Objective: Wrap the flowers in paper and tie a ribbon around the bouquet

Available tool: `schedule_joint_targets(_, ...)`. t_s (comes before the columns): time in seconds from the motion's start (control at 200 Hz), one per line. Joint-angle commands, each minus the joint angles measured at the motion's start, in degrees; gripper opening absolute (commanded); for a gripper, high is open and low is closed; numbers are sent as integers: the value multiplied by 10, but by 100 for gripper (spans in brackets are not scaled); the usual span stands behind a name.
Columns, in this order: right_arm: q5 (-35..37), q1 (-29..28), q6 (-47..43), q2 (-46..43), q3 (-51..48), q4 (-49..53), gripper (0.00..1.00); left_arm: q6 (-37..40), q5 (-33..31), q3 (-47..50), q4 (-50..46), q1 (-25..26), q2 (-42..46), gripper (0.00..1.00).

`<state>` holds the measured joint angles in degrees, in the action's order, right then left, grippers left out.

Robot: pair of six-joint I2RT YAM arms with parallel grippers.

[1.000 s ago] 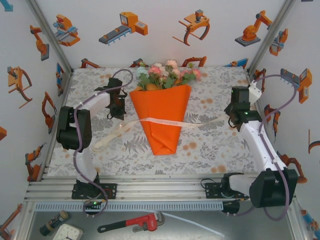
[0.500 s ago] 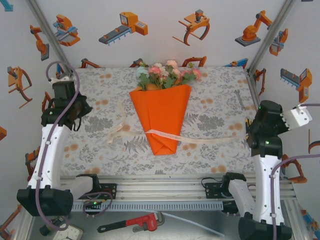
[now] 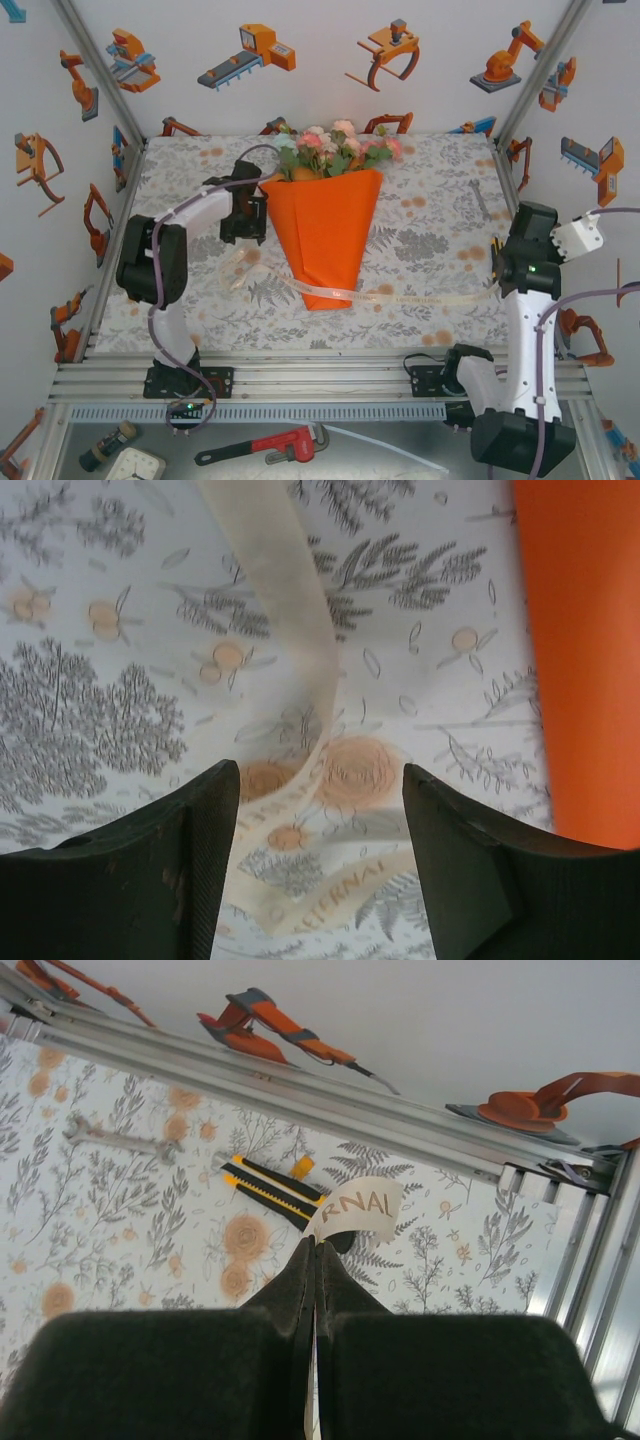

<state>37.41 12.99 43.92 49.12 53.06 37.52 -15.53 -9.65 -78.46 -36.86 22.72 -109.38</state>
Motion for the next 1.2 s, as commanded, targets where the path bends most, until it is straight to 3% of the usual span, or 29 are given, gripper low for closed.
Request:
schedule_joint_targets(0.0, -25, 3, -1, -11, -12, -10, 0, 30, -40, -43, -18, -1, -35, 57)
schedule_joint_targets(0.13, -26, 3, 7, -18, -10, -3, 0, 12, -77, -61, -49, -2, -62, 26)
schedule_joint_targets(0.24, 10, 3, 18, -21, -3, 17, 0, -22, -130, -27, -58, -7, -8, 0)
schedule_joint_targets(0.385, 52, 3, 50, -27, -3, 53, 0, -111, -124, 71, -62, -81, 144, 0)
schedule_joint_targets(0.486, 56, 3, 84, -28, -10, 80, 0, -181, -112, 140, -65, -197, 244, 0)
schedule_joint_targets(0.566, 50, 3, 112, -29, -23, 104, 0, -230, -64, 181, -63, -302, 299, 0)
schedule_joint_targets(0.641, 47, 3, 129, -30, -38, 119, 0, -276, -21, 220, -47, -389, 335, 0)
schedule_joint_targets(0.741, 16, 3, 140, -39, -62, 124, 0, -324, -13, 249, -33, -478, 355, 0)
schedule_joint_targets(0.851, -33, 3, 123, -46, -100, 96, 0, -334, -15, 245, -9, -535, 344, 0)
schedule_joint_targets(0.906, -42, 3, 120, -44, -111, 88, 0, -324, -18, 225, -13, -542, 330, 7)
schedule_joint_targets(0.971, -36, 3, 106, -30, -118, 74, 6, -299, 14, 208, -3, -539, 318, 33)
schedule_joint_targets(1.026, -8, 4, 96, -8, -111, 70, 24, -293, 46, 208, 11, -530, 324, 52)
schedule_joint_targets(1.091, -10, 12, 43, 31, -87, 42, 42, -285, 71, 215, 22, -509, 350, 64)
schedule_joint_targets(1.136, -43, 20, 8, 64, -53, 35, 60, -278, 90, 218, 28, -485, 372, 70)
schedule_joint_targets(1.191, -122, 21, -67, 93, -17, 8, 66, -269, 116, 222, 36, -438, 406, 74)
